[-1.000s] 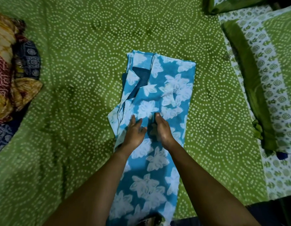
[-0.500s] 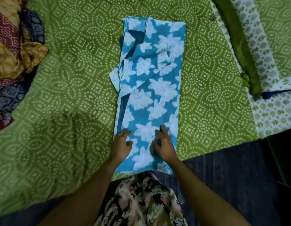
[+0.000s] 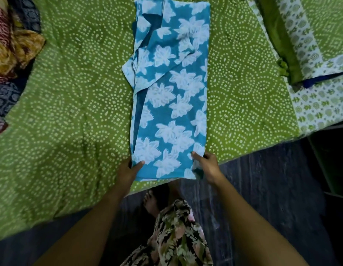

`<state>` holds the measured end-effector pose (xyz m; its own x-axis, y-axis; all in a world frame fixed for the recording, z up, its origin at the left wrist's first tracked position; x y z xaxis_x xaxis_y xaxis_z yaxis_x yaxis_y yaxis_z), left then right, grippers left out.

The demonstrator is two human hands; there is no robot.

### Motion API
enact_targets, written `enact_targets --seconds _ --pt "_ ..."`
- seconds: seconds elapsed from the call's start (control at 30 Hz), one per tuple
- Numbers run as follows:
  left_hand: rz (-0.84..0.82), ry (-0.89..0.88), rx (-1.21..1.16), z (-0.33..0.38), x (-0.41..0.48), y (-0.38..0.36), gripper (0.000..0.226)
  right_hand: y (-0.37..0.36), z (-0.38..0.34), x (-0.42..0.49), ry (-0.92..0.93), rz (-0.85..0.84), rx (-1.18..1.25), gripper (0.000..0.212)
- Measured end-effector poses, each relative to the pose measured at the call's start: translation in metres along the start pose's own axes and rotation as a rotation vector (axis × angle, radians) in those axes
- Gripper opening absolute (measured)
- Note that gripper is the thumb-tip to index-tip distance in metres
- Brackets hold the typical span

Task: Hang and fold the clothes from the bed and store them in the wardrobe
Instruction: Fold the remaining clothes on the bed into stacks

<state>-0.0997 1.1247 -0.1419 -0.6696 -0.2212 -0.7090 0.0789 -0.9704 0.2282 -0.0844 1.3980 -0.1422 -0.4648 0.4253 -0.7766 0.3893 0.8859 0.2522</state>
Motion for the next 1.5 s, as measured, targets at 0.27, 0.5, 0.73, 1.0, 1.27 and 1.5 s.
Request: enact_targets --seconds 0.27,0.5,0.73,1.0,1.27,1.5 --pt "-0.029 0.224 -0.145 0.004 -0.006 0.008 0.019 0.013 0.006 -0.023 -0.077 0.002 0.06 0.023" --pt "-0.193 0.383 -0.484 0.071 -0.004 -0.007 0.024 0.017 -0.081 -0.023 -0.01 -0.009 0.23 0.034" --pt "-0.165 0.273 -0.528 0.165 0.057 -0.043 0.052 -0.009 -0.151 0.032 -0.122 0.116 0.425 0.025" --pt "-0.14 -0.659 0.749 0.154 0.088 -0.071 0.082 -0.091 -0.166 0.022 0.973 -0.103 -0.925 0.06" --pt "-0.095 -0.861 1.3 0.125 0.094 -0.07 0.094 -0.088 -0.121 0.047 0.918 -0.34 -1.609 0.081" --pt "-0.168 -0.683 1.663 0.142 0.068 -0.081 0.068 -0.082 -0.127 0.023 0.694 -0.22 -1.675 0.079"
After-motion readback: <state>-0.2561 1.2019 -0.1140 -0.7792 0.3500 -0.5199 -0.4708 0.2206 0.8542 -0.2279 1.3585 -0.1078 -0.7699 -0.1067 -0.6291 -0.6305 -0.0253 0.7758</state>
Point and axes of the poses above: each hand's wrist, its own x-axis towards the middle knuckle, its own y-axis out of the back of the hand, z = x × y, the point moved 6 cm from there along x, towards the middle knuckle, and after that the axes turned 7 degrees about z, right-handed, at the moved point
